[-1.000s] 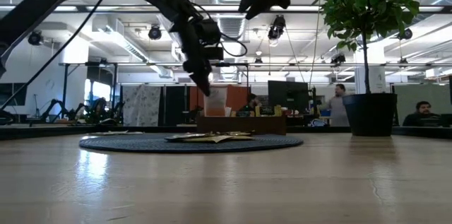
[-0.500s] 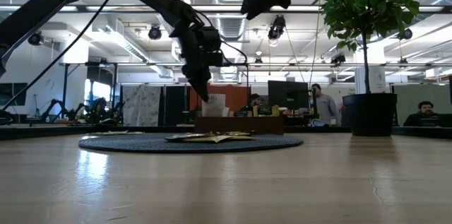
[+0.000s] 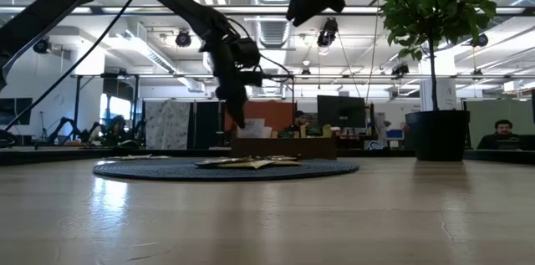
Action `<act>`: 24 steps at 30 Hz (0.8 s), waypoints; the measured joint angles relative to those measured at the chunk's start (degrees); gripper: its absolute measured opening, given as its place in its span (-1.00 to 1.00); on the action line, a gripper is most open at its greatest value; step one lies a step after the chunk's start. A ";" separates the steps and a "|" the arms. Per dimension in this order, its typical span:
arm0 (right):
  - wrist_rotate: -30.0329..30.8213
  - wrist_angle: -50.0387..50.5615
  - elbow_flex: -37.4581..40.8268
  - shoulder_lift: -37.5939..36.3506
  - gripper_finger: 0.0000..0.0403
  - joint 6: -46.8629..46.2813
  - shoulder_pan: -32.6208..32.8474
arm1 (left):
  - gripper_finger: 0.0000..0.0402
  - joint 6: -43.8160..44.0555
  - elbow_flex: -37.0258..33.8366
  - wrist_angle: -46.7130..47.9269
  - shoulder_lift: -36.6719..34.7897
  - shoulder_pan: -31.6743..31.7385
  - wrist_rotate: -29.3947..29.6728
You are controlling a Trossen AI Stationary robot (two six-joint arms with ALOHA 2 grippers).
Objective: Pick & Place Tea
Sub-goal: Put the orange tea bag into the left section of the wooden organizer
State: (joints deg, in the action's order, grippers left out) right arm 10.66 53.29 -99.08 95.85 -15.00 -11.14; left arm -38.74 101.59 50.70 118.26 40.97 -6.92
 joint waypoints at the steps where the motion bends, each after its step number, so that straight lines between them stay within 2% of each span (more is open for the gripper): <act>1: 0.00 0.01 0.11 0.00 -0.35 -0.02 0.00 | -1.00 0.09 -0.75 -0.50 0.00 0.00 0.76; 7: -0.02 0.05 0.84 0.00 -0.32 -0.66 0.00 | -1.00 2.33 -2.67 -5.31 0.04 -0.02 10.28; 17: -0.04 -0.10 2.57 0.04 -0.37 -0.66 0.00 | -1.00 4.38 -2.63 -6.42 -0.31 -0.31 9.90; 19: -0.04 -0.12 2.59 0.04 -0.37 -0.68 0.00 | -1.00 5.70 -2.63 -5.44 -0.33 -0.31 8.11; 24: -0.04 -0.34 2.60 0.04 -0.36 -0.53 0.00 | -1.00 10.40 -2.63 -4.90 -0.33 -0.42 7.82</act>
State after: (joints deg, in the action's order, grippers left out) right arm 10.61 52.95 -96.49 95.90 -15.54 -11.14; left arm -28.33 98.96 45.80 117.93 40.56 0.90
